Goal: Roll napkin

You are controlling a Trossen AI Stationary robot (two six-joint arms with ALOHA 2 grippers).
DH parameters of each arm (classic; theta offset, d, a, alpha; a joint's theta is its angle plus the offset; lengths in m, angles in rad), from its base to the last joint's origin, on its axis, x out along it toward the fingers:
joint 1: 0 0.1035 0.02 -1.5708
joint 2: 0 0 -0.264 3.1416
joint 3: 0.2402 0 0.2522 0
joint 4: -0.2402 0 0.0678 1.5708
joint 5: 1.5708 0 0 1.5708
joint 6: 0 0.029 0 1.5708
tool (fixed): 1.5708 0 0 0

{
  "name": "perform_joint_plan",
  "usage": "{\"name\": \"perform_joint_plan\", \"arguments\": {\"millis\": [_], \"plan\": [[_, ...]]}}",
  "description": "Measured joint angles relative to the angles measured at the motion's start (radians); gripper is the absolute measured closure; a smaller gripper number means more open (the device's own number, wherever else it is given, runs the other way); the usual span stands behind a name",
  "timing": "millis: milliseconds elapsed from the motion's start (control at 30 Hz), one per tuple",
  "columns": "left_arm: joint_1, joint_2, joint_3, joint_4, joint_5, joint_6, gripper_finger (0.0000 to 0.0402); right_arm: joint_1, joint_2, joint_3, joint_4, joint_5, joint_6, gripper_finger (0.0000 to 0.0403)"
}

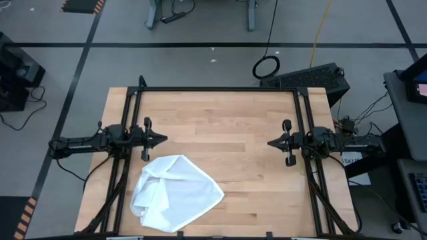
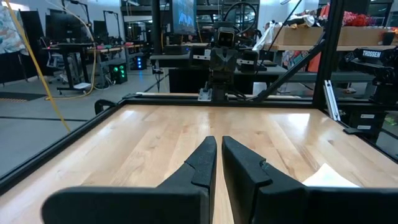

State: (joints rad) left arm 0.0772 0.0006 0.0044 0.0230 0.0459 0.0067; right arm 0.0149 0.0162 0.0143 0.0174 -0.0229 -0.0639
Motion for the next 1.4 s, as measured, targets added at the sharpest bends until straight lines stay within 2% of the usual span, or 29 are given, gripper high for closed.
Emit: {"name": "perform_joint_plan", "arguments": {"millis": [367, 500, 633, 733, 900, 1067, 1167, 1267, 1400], "plan": [[0.001, 0.0, 0.005, 0.034, -0.03, 0.026, 0.0367, 0.0, 0.0, 0.0, 0.01, 0.0, 0.0, 0.0403], [0.0, 0.006, 0.076, 0.04, -0.05, 0.026, 0.0368, 0.0, 0.0, 0.0, 0.009, 0.0, 0.0, 0.0403], [0.0, 0.049, 0.197, 0.009, -0.05, 0.027, 0.0384, 0.0, 0.0, 0.0, 0.009, 0.0, 0.0, 0.0403], [0.0, 0.109, 0.344, -0.079, -0.05, 0.027, 0.0397, 0.0, 0.0, 0.0, 0.029, 0.026, 0.0, 0.0403], [0.0, 0.258, 0.602, -0.22, -0.053, 0.027, 0.0395, 0.0, 0.0, 0.0, 0.033, 0.029, 0.008, 0.0403], [0.0, 0.424, 0.851, -0.312, 0.016, 0.025, 0.0395, 0.0, 0.0, 0.0, 0.017, 0.024, 0.208, 0.0403], [0.0, 0.533, 0.99, -0.417, 0.03, 0.026, 0.0395, 0.0, 0.008, 0.0, -0.001, 0.019, 0.249, 0.0403], [0.0, 0.64, 1.065, -0.544, 0.001, 0.025, 0.0395, 0.0, 0.018, 0.0, -0.001, 0.023, 0.273, 0.0403], [-0.003, 0.746, 1.049, -0.655, 0.044, -0.026, 0.0392, 0.0, 0.021, 0.0, 0.0, 0.025, 0.293, 0.0403]]}}
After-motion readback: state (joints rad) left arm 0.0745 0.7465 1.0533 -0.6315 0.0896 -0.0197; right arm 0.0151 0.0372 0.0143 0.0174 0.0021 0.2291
